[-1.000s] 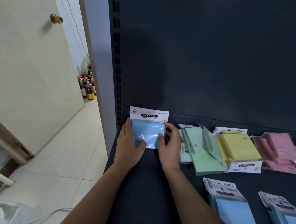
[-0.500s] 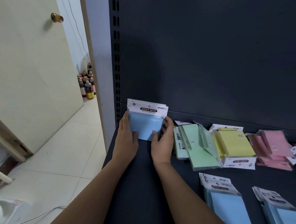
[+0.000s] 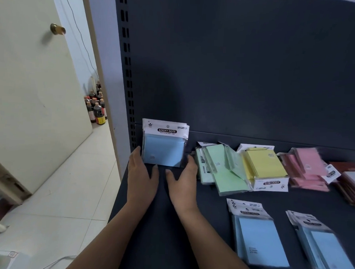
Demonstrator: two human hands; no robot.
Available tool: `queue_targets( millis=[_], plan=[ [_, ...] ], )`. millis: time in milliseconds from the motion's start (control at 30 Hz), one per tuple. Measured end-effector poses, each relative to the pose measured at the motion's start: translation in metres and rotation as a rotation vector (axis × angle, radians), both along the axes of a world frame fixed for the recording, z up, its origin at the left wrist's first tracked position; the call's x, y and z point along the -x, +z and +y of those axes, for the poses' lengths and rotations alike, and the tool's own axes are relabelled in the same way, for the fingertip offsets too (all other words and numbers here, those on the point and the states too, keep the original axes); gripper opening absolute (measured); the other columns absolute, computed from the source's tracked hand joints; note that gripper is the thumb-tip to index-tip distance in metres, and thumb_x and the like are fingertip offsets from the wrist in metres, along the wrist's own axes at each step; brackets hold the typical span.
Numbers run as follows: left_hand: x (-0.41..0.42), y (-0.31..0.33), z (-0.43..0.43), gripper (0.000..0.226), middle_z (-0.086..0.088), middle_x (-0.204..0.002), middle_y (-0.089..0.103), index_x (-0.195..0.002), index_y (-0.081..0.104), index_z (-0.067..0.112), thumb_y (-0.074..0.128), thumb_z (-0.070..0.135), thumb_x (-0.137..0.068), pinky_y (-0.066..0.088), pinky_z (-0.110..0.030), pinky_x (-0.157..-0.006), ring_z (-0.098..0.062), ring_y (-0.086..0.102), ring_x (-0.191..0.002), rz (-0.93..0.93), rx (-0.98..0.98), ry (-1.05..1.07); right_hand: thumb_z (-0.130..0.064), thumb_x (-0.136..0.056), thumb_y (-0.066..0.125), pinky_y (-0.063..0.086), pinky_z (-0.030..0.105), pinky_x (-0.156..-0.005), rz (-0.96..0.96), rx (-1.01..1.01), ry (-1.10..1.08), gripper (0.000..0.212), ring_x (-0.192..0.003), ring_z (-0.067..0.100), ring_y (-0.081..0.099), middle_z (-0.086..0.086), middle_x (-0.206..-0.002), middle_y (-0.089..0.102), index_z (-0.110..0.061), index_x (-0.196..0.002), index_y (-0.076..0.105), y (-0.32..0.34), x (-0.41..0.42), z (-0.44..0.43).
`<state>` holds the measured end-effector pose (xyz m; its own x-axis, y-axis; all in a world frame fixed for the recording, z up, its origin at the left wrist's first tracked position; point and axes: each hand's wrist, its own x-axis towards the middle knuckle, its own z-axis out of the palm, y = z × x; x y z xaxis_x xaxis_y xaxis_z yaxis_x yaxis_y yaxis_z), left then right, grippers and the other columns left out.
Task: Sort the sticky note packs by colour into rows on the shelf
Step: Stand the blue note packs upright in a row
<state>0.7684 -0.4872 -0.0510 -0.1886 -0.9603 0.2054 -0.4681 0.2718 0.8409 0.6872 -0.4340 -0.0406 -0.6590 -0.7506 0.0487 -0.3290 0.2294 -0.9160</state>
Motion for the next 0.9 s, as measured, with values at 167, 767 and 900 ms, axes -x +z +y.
queue_targets(
  millis=[167,767,900],
  plan=[
    [0.023,0.019,0.043,0.062,-0.003,-0.14,0.036,-0.141,0.028,0.01,0.058,0.007,-0.086,0.023,-0.033,-0.113,-0.018,0.029,-0.134,0.0,0.025,-0.097,-0.011,-0.089,0.057,0.023,0.012,-0.107,-0.02,0.03,0.057,0.06,-0.133,0.007,0.032,-0.002,-0.142,0.037,-0.013,-0.142,0.029,0.033,0.006,0.038],
    [0.094,0.032,0.153,0.049,0.002,-0.116,0.05,-0.122,0.036,0.021,0.054,0.048,-0.085,0.045,-0.035,-0.088,-0.018,0.049,-0.109,-0.502,-0.143,-0.56,-0.02,-0.088,0.058,0.039,0.003,-0.064,0.127,-0.328,-0.052,0.02,-0.085,0.007,0.059,-0.005,-0.095,0.065,-0.018,-0.108,0.063,0.023,0.111,0.213],
    [0.093,0.029,0.157,0.058,0.002,-0.119,0.046,-0.121,0.034,0.032,0.068,0.013,-0.079,0.049,-0.03,-0.088,-0.015,0.05,-0.11,-0.046,-0.527,-0.531,-0.015,-0.085,0.061,0.043,0.008,-0.079,0.062,-0.186,-0.128,0.026,-0.094,0.006,0.058,-0.005,-0.103,0.063,-0.019,-0.111,0.062,0.009,0.103,0.201]
  ],
)
